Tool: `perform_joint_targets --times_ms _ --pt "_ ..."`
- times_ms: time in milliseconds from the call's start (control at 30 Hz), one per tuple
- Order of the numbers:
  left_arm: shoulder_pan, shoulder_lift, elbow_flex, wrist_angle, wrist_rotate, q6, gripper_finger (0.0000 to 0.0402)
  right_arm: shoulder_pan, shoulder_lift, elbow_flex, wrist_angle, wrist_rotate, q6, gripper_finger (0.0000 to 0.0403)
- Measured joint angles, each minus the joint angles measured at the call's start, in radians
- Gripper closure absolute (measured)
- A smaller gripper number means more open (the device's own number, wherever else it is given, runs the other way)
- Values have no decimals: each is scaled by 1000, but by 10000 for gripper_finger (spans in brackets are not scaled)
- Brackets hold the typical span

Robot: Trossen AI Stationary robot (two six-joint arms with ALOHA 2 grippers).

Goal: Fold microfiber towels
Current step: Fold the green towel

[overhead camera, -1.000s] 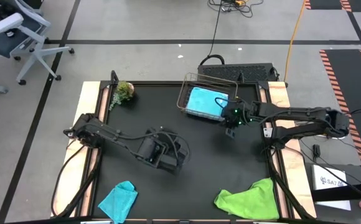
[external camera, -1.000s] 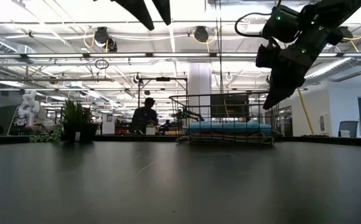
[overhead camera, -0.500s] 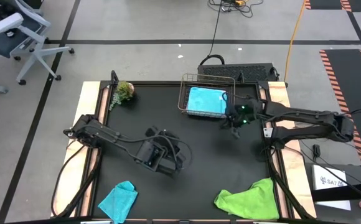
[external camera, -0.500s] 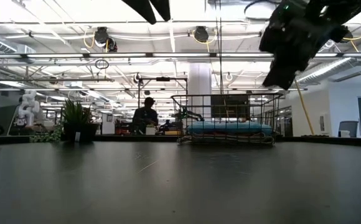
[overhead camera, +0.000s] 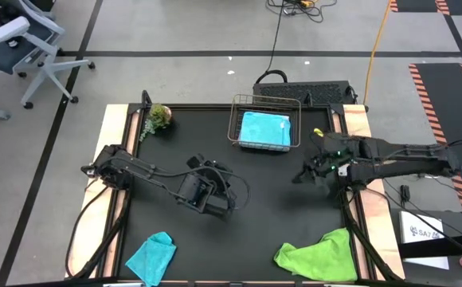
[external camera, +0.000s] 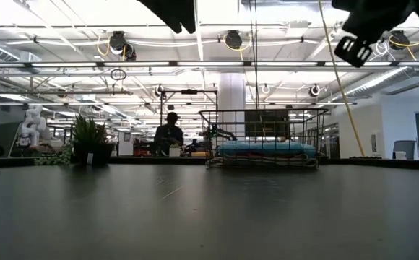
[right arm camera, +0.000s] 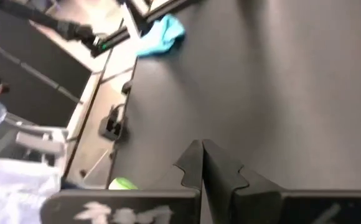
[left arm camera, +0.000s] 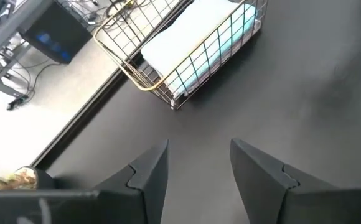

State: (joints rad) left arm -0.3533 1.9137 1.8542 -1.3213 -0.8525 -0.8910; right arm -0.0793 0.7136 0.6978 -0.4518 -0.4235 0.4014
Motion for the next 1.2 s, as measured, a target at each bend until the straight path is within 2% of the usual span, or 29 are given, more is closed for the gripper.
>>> perform_joint_targets --times_ms 167,333,433,533,700,833,933,1000,1200 --pt "15 0 -5 -10 37 -38 227 182 58 13 -2 111 86 403" --pt "21 -1 -5 -8 168 -100 227 349 179 25 -1 205 175 403" --pt "15 -1 -3 12 239 -88 227 436 263 41 1 253 222 403" --pt "-5 -14 33 13 238 -21 227 502 340 70 24 294 244 403" --pt "-43 -52 164 -8 168 115 227 557 434 190 2 343 234 403" --pt "-80 -70 278 -14 203 256 227 575 497 348 -129 352 187 403" --pt "-103 -69 292 -61 253 287 227 582 551 447 -266 348 135 403" --pt "-113 -61 271 -91 261 265 227 582 589 481 -309 334 131 403" --pt "-121 -54 120 -74 264 154 227 584 701 489 -284 183 94 379"
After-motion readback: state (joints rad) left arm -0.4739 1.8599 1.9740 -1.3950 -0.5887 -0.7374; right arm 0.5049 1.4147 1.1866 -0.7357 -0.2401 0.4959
